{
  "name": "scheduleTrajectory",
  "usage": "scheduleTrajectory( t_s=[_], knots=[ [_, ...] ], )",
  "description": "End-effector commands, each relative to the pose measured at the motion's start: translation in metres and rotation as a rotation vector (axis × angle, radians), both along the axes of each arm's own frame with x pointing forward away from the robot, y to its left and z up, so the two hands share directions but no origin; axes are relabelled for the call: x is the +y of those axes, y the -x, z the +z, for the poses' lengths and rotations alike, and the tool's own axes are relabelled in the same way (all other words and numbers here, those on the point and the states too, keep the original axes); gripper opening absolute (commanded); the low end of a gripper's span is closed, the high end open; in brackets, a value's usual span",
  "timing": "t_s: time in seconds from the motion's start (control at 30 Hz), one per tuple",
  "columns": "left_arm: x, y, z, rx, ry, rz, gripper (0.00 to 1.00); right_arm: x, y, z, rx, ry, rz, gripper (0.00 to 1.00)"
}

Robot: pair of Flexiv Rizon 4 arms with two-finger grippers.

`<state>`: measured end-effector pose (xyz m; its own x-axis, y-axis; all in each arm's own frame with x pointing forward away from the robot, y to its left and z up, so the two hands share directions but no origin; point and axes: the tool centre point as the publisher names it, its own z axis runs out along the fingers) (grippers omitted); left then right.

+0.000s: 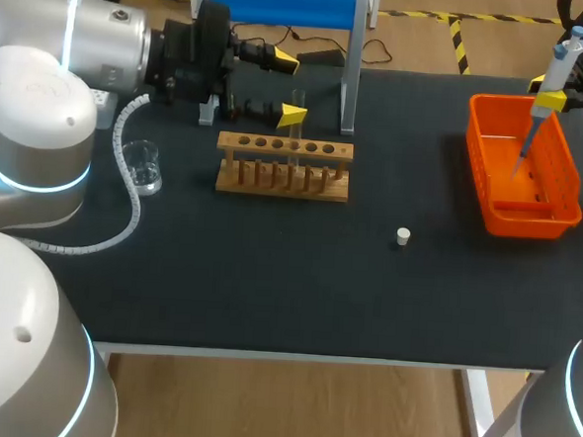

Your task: Invert the test tube, pick up the pipette, mount the tip to pipette, aspirate from beaker and dispense into the tube, eject the tip, return the pipette, and cap with the stopper.

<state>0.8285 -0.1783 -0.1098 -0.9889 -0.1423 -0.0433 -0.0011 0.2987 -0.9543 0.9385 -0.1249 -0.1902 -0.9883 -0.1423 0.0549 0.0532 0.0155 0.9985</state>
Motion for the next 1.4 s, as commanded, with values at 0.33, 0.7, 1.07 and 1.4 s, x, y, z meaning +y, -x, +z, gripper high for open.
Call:
scheduleTrajectory(
  t_s=[0.33,0.7,1.07,1.4],
  knots=[
    [-0.069,-0.025,0.029,0.045,-0.05,0.02,1.0,-0.001,-0.002,0.0,0.0,0.0,0.005,0.0],
    [-0.141,-0.057,0.04,0.095,-0.066,0.018,1.0,-0.001,-0.002,0.0,0.0,0.0,0.005,0.0],
    [-0.195,-0.084,0.043,0.077,-0.087,0.007,1.0,-0.001,-0.002,0.0,0.0,0.0,0.005,0.0],
    [-0.24,-0.102,0.048,0.063,-0.069,0.003,1.0,-0.001,-0.002,0.0,0.0,0.0,0.005,0.0]
  ],
)
